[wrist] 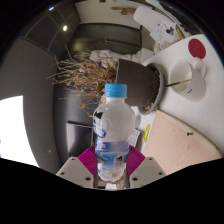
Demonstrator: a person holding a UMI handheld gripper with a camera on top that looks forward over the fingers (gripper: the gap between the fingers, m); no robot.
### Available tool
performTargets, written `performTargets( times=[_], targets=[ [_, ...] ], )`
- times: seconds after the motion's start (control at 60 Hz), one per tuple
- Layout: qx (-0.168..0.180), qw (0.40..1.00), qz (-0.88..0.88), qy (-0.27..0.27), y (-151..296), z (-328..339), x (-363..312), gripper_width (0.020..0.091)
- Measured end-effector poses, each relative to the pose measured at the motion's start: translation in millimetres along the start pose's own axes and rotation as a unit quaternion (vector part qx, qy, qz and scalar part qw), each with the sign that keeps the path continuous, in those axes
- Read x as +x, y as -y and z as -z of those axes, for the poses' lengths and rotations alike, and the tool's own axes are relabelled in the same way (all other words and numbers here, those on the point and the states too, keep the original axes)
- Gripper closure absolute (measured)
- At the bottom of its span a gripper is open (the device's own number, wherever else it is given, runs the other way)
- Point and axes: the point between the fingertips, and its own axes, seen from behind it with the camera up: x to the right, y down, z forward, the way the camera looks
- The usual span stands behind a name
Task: Pour water
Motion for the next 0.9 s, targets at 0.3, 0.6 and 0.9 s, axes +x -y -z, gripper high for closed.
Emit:
performTargets(
  times=[0.3,0.6,0.9],
  targets=[
    [0.02,0.957,-0.285,0.055,68,-7,27,0.0755],
    [-0.002,0.968,-0.251,0.026,71,-4,38,0.0757],
    [0.051,0.955,0.289,-0.034,147,25,-23,0.0753]
  ],
)
